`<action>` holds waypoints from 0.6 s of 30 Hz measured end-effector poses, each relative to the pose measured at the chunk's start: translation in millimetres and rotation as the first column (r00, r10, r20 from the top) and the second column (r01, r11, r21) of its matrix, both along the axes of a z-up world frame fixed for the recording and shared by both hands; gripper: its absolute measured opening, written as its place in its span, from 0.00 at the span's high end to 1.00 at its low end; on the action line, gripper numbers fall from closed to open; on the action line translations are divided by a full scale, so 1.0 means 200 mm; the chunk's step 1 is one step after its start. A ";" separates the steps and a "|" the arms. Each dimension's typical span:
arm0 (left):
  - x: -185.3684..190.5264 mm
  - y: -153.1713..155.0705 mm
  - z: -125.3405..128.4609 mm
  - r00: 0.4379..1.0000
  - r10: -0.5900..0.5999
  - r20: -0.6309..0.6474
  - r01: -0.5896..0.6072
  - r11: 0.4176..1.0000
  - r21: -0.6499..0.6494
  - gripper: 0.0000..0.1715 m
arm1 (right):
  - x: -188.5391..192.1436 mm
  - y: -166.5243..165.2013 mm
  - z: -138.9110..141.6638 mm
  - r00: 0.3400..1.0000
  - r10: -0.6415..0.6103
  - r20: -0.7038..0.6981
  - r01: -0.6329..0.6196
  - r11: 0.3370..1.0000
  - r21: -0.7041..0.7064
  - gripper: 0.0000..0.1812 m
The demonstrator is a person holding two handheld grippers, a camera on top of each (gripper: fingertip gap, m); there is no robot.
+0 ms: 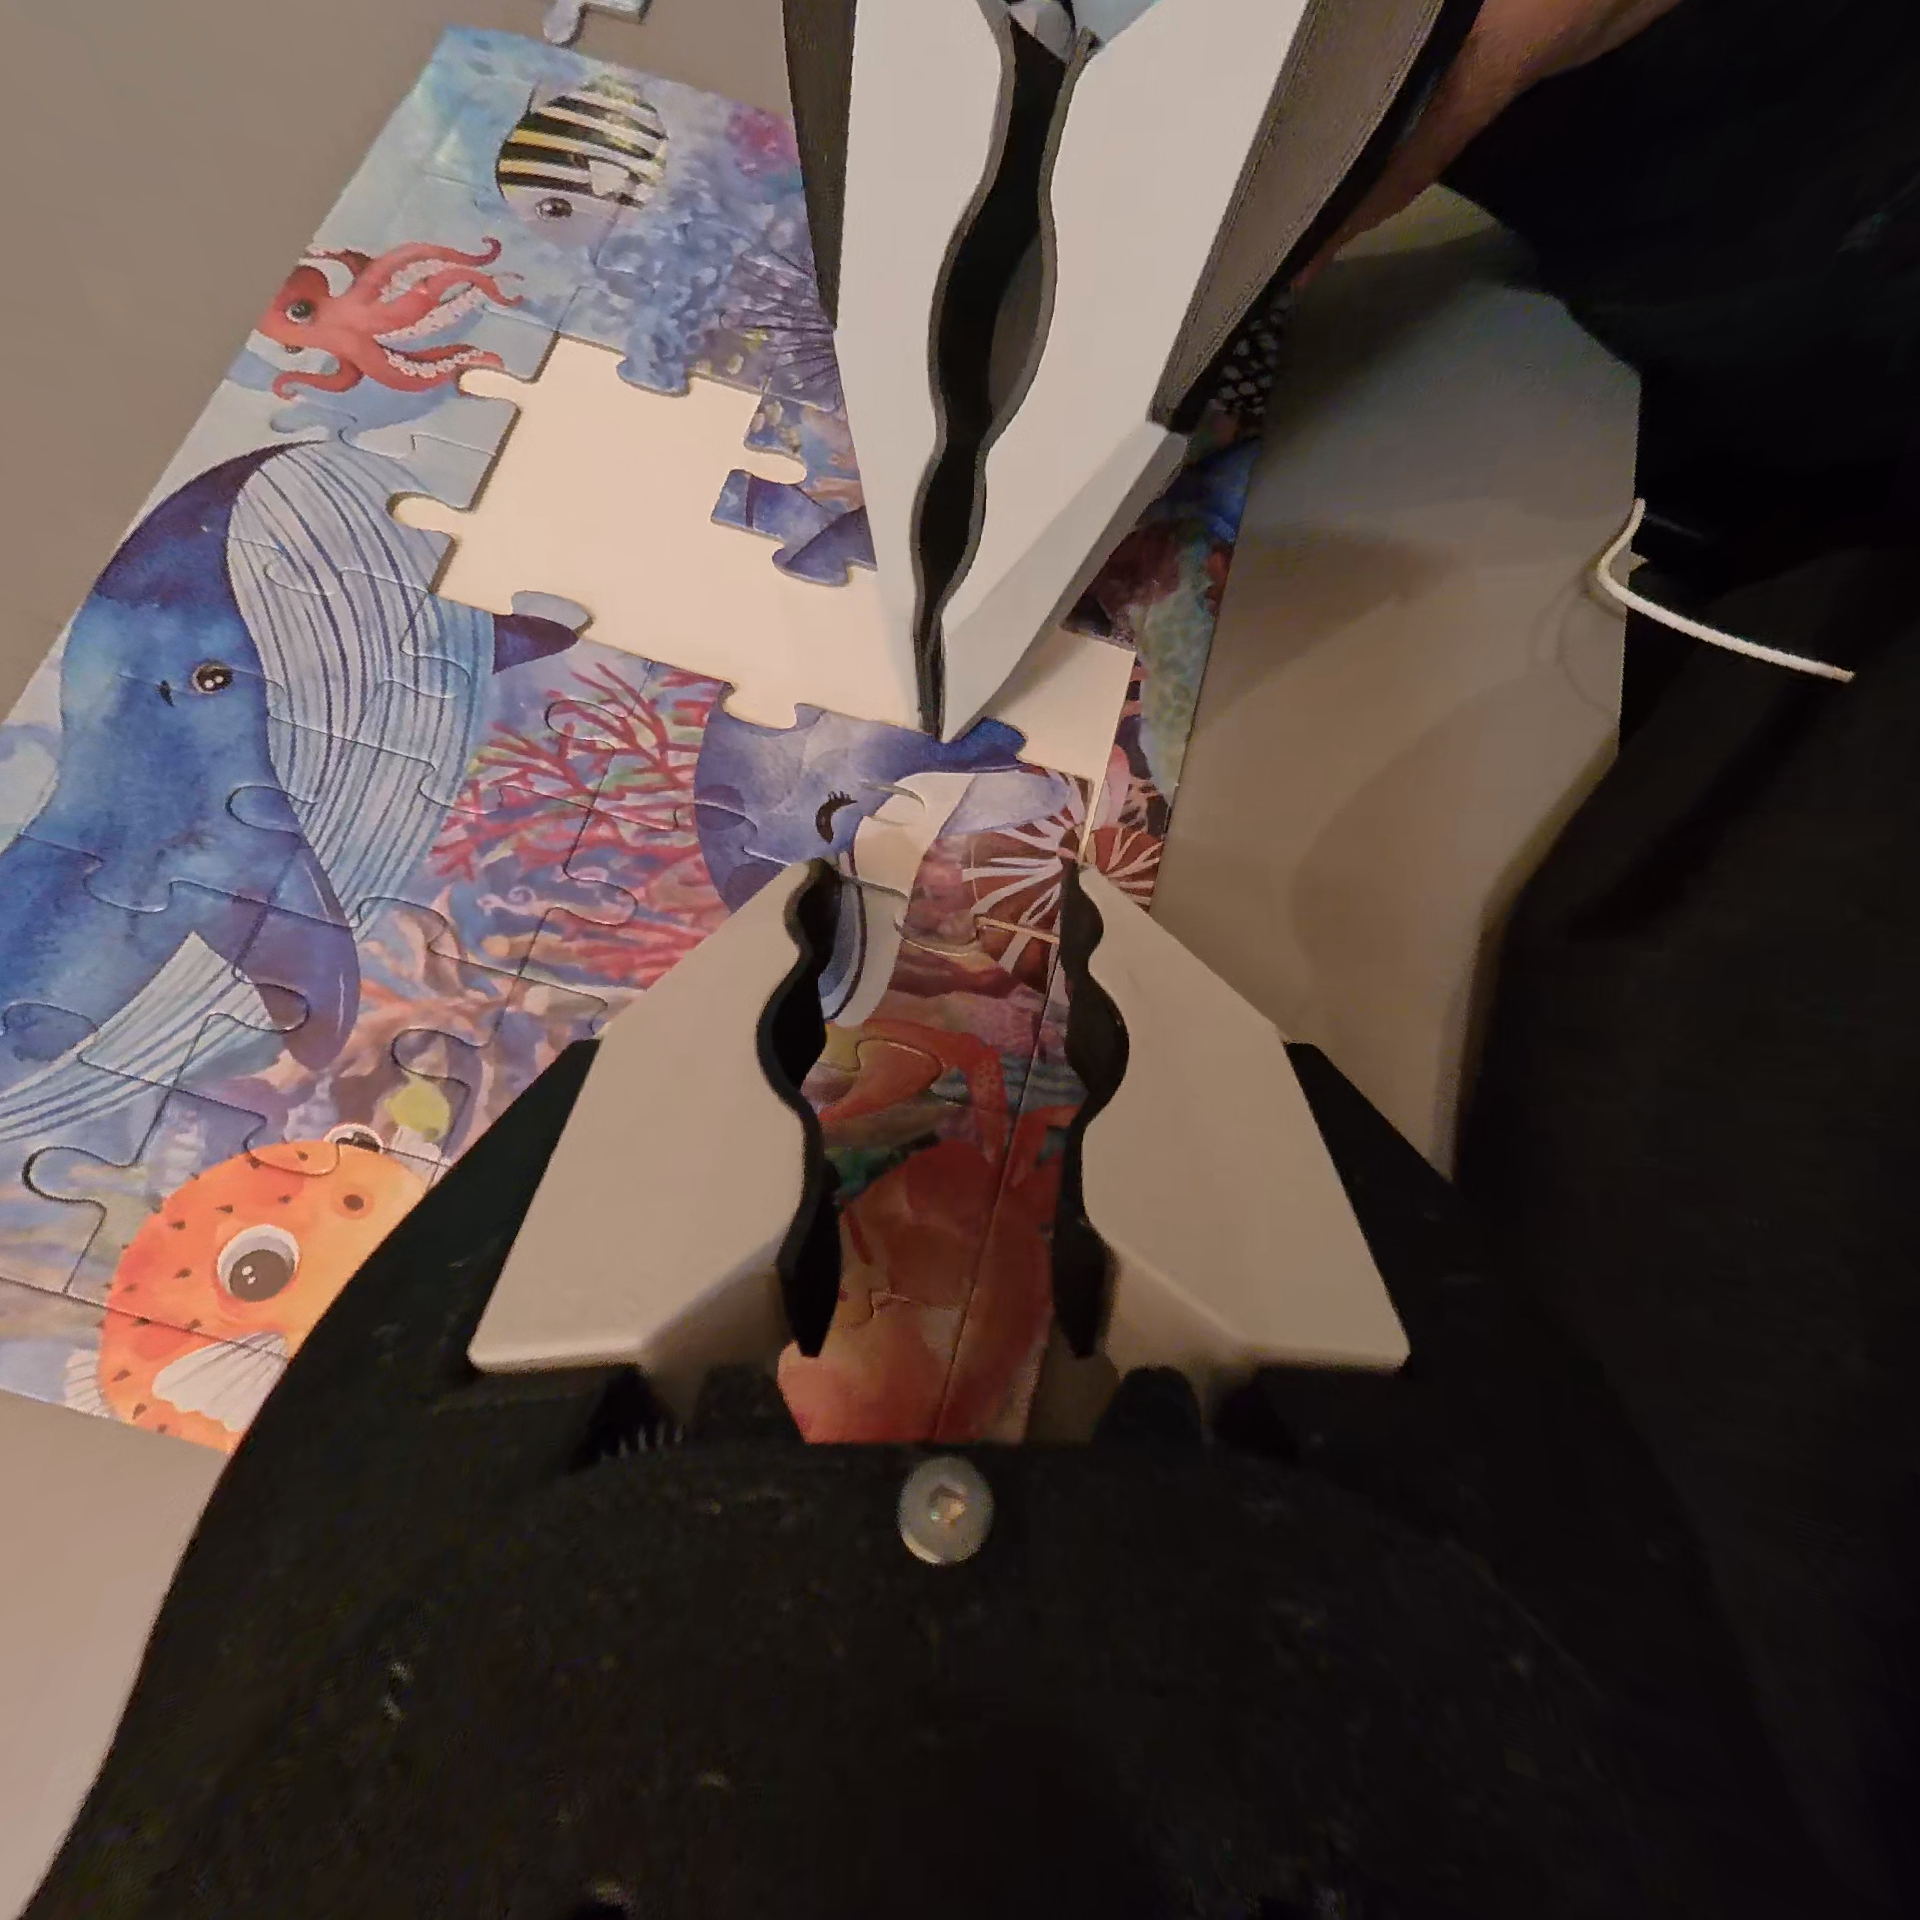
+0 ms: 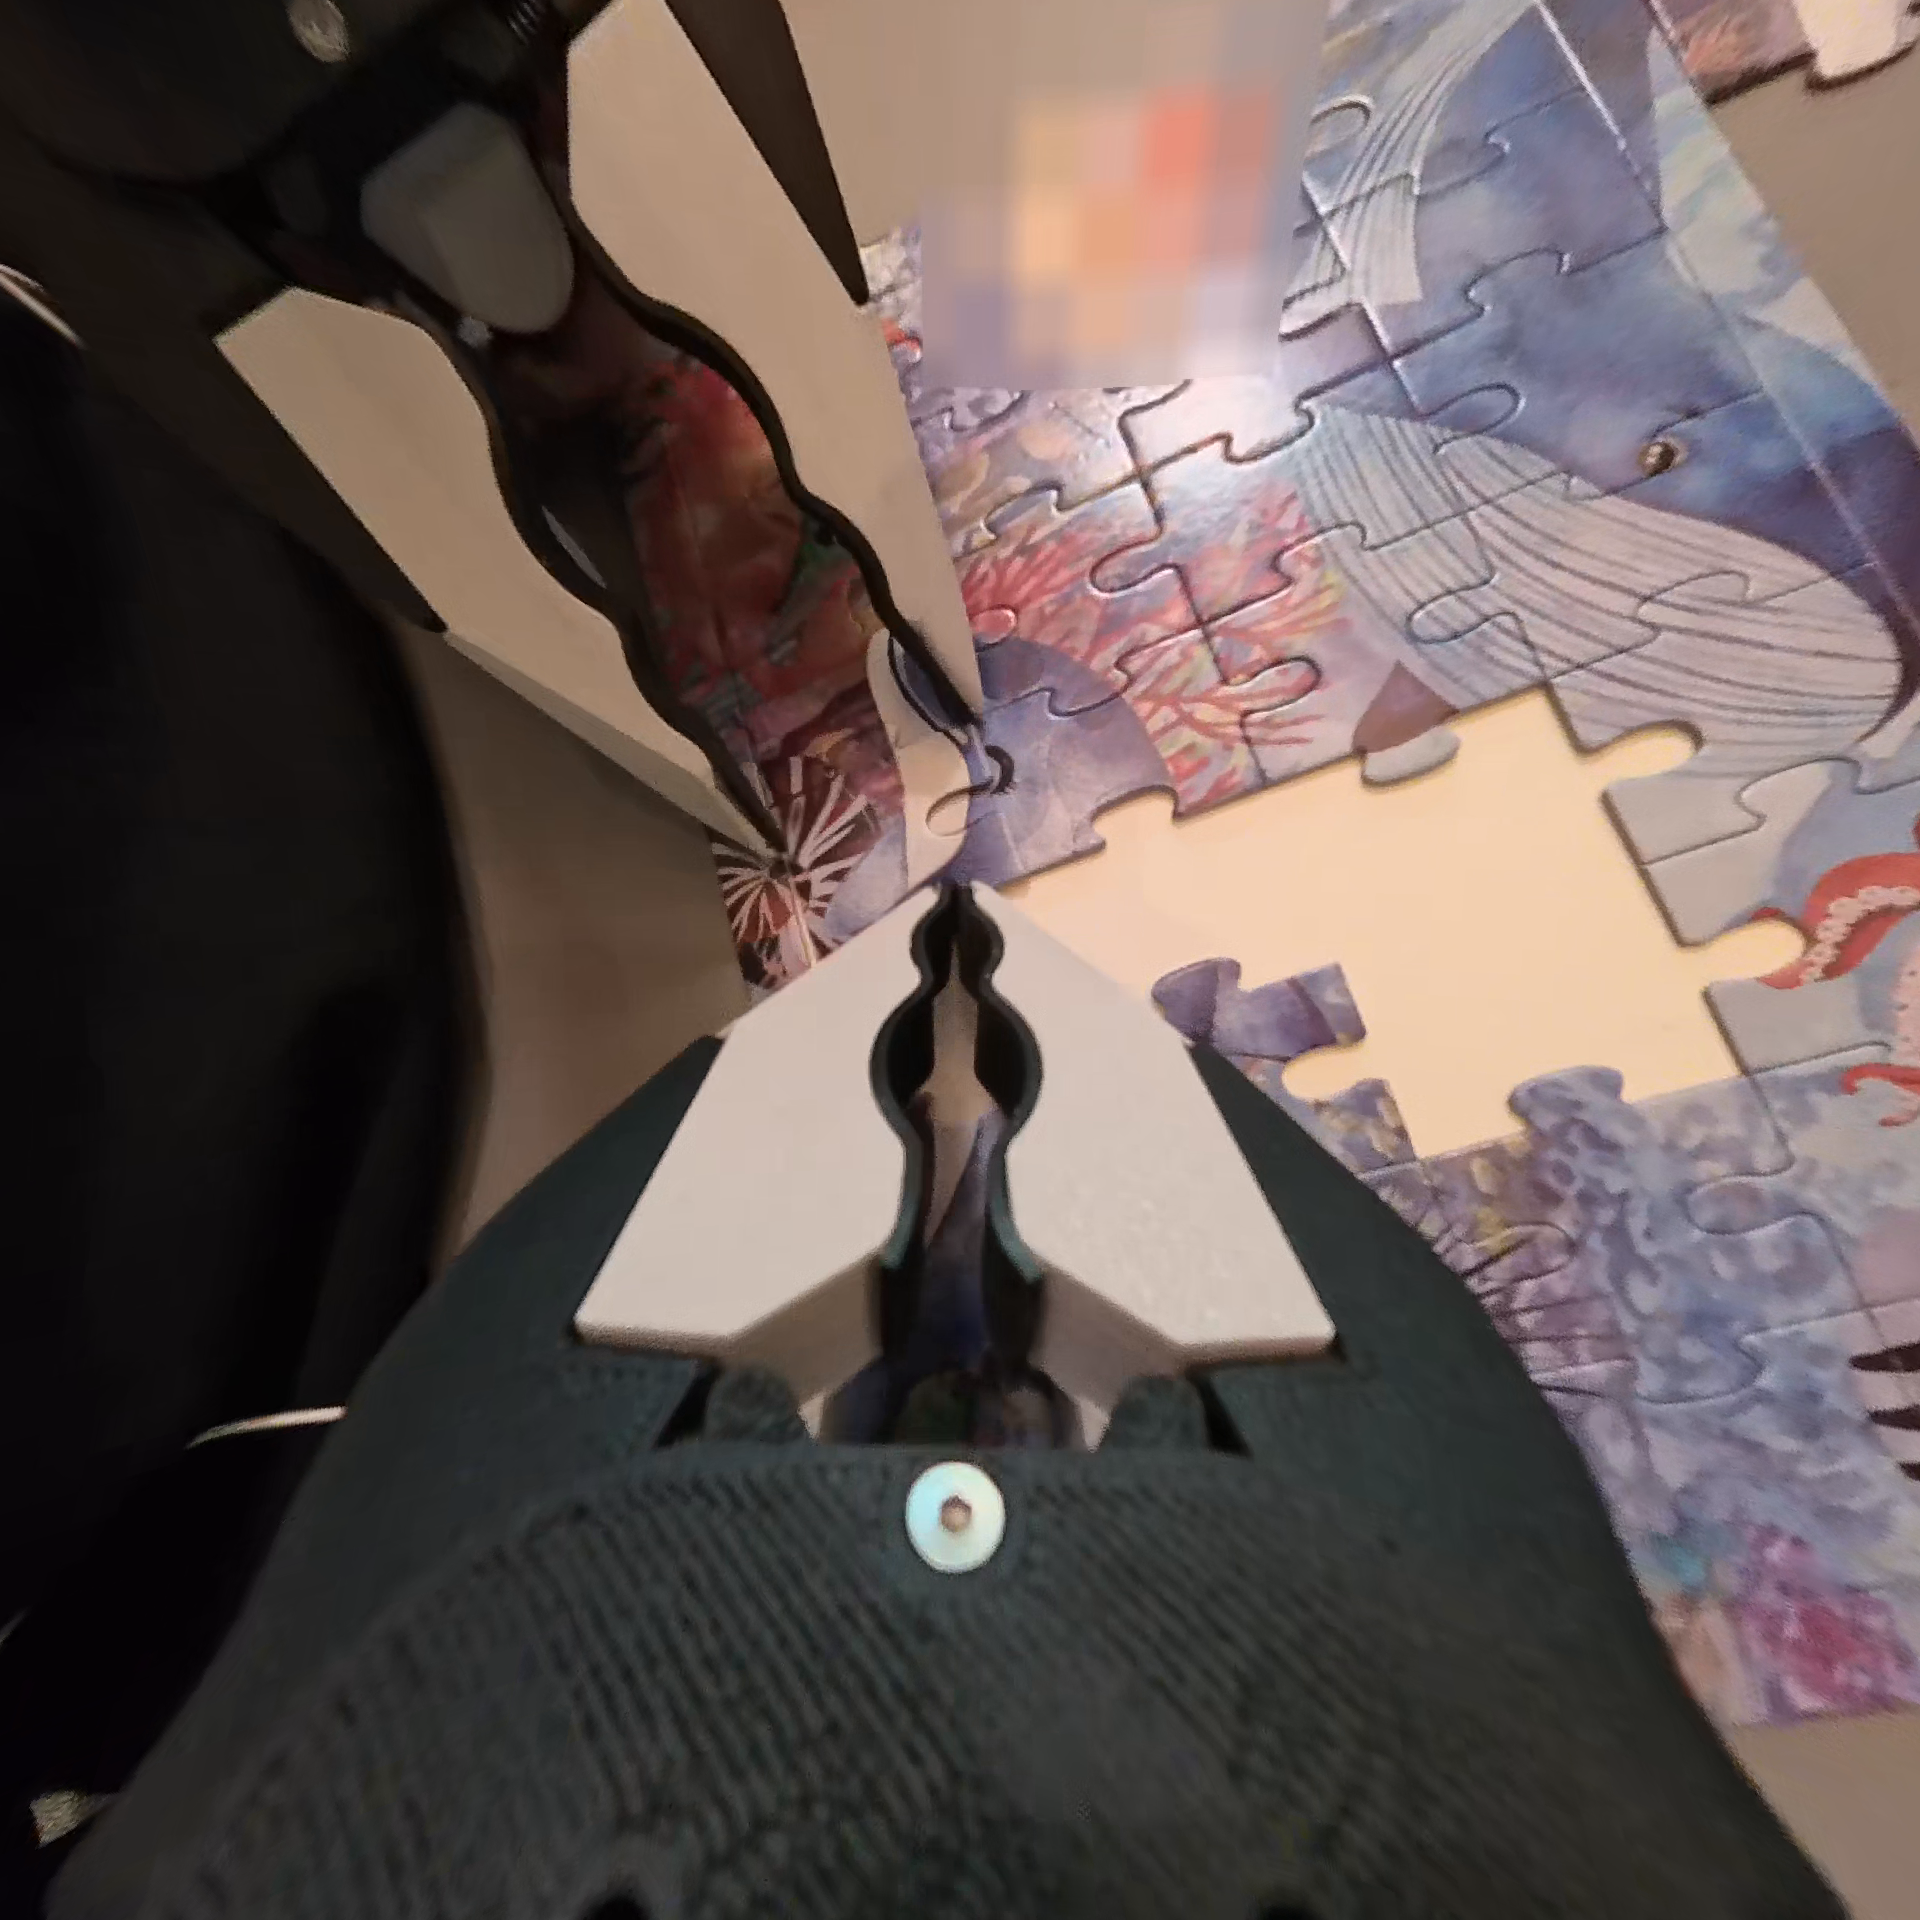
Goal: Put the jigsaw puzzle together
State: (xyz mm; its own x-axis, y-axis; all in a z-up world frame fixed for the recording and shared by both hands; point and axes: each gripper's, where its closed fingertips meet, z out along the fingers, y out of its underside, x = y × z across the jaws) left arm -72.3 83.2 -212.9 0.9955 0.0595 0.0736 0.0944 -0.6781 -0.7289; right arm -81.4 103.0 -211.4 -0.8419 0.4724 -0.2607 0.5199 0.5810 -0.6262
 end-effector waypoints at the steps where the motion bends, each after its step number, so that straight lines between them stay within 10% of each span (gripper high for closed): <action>1: 0.00 0.00 0.00 1.000 -0.001 -0.006 0.001 1.000 0.001 0.76 | 0.01 0.00 0.00 1.000 0.005 0.006 -0.005 1.000 -0.007 1.00; 18: -0.02 0.02 0.00 1.000 0.021 -0.007 -0.021 1.000 -0.003 0.83 | 0.02 -0.01 -0.01 1.000 0.016 0.019 -0.016 1.000 0.011 1.00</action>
